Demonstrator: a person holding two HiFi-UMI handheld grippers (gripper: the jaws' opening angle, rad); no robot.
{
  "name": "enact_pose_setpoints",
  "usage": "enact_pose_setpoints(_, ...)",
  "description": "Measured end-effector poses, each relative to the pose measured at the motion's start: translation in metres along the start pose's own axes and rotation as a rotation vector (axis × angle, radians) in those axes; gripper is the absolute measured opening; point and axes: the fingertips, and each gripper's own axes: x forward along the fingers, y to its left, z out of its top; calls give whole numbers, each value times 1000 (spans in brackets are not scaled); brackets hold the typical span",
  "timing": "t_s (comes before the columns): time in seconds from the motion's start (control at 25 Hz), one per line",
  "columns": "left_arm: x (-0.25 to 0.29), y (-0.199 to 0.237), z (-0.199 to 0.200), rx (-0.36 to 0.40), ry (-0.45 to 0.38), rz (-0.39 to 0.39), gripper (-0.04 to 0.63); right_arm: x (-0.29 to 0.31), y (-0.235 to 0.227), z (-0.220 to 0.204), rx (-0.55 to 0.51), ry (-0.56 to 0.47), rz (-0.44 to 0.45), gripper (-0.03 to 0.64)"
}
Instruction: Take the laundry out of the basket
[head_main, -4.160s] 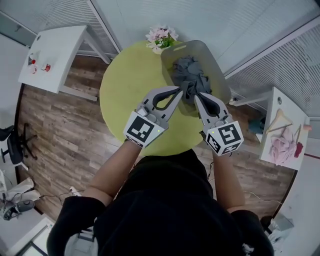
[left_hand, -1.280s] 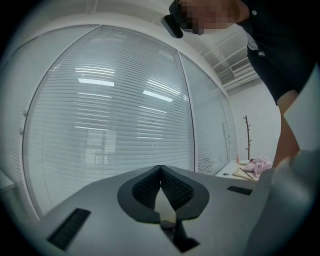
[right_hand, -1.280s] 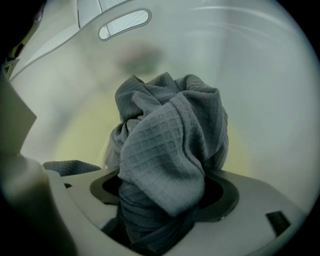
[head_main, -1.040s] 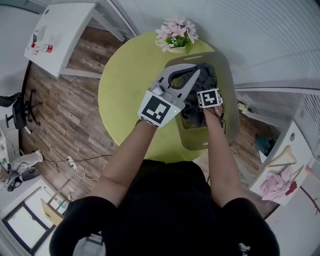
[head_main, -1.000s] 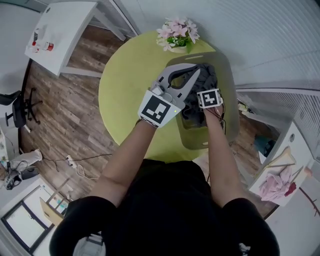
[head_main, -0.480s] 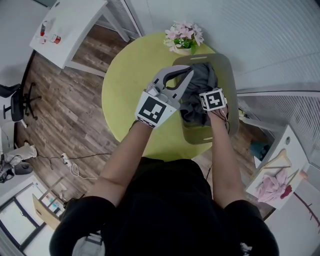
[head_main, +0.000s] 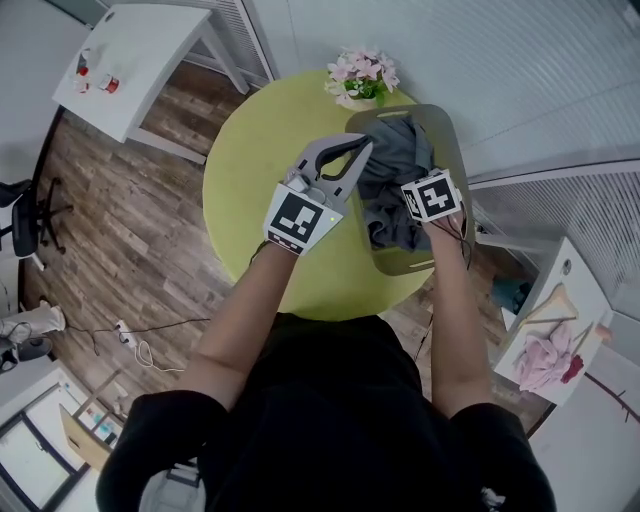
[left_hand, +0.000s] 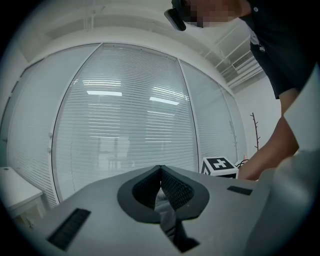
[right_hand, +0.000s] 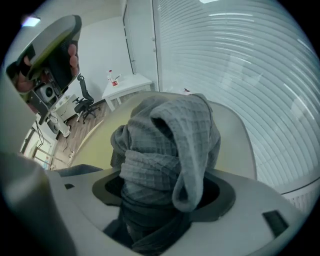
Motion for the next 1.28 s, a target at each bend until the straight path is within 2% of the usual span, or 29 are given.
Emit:
enact_pose_setpoints(0.48, -32, -2, 25, 11, -40, -4, 9, -68, 19, 18, -83, 8, -48, 373)
enact_pose_setpoints(0.84, -53, -2, 52, 43, -75, 4, 9, -117, 45, 52, -144, -60, -61, 373)
enact_pose_setpoints(1.28, -104, 18, 63, 68, -88, 87, 9, -132, 106, 101, -251, -121, -10, 373)
